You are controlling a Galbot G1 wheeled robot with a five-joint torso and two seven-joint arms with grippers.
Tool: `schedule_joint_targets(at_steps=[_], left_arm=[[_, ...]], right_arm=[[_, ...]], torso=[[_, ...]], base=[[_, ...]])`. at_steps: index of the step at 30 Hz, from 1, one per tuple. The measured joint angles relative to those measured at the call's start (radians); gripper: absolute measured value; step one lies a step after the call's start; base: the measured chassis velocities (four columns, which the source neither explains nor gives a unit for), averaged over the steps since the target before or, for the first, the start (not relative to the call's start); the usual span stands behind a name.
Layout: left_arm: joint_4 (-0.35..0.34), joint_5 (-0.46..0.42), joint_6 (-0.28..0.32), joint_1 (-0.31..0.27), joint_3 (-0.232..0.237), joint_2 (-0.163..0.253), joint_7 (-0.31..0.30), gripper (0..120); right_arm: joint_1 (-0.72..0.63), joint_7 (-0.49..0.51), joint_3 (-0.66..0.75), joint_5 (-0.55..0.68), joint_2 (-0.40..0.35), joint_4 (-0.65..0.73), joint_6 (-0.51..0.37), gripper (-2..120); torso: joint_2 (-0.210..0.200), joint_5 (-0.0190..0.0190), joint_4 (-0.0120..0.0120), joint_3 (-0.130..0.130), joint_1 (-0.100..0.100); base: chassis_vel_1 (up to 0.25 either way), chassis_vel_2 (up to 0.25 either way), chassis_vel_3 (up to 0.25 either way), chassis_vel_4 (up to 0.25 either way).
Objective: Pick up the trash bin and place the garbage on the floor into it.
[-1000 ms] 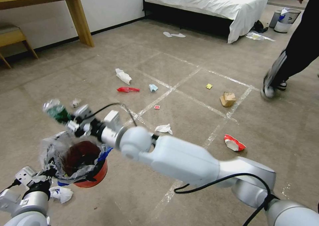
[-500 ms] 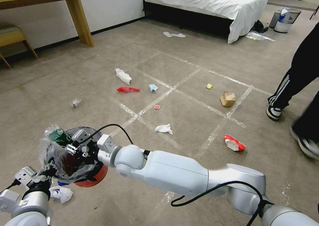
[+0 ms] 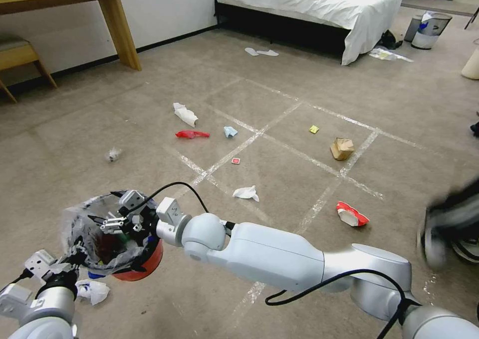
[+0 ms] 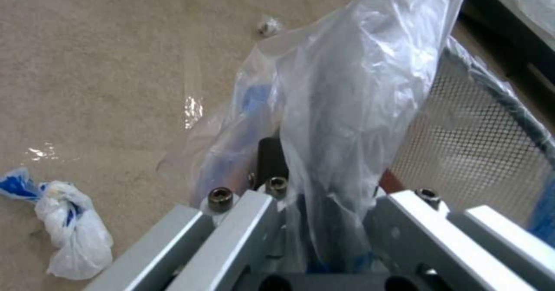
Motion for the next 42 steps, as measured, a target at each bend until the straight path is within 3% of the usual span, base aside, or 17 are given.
schedule_joint_targets(at_steps=[27,42], left_arm=[[-0.013,0.005,0.0,0.007,0.005,-0.009,0.001,4],[-0.02,0.0,0.0,0.014,-0.009,-0.005,0.001,4]], right_arm=[[-0.04,0.007,0.026,-0.008,-0.021,0.053,-0.003,100],[-0.132,0.027,0.233,0.048,-0.061,0.222,0.029,100]], torso=[[0.0,0.0,0.0,0.0,0.0],[0.0,-0.0001,0.0,0.0,0.0]], base=[[0.0,0.0,0.0,0.0],[0.0,0.0,0.0,0.0]])
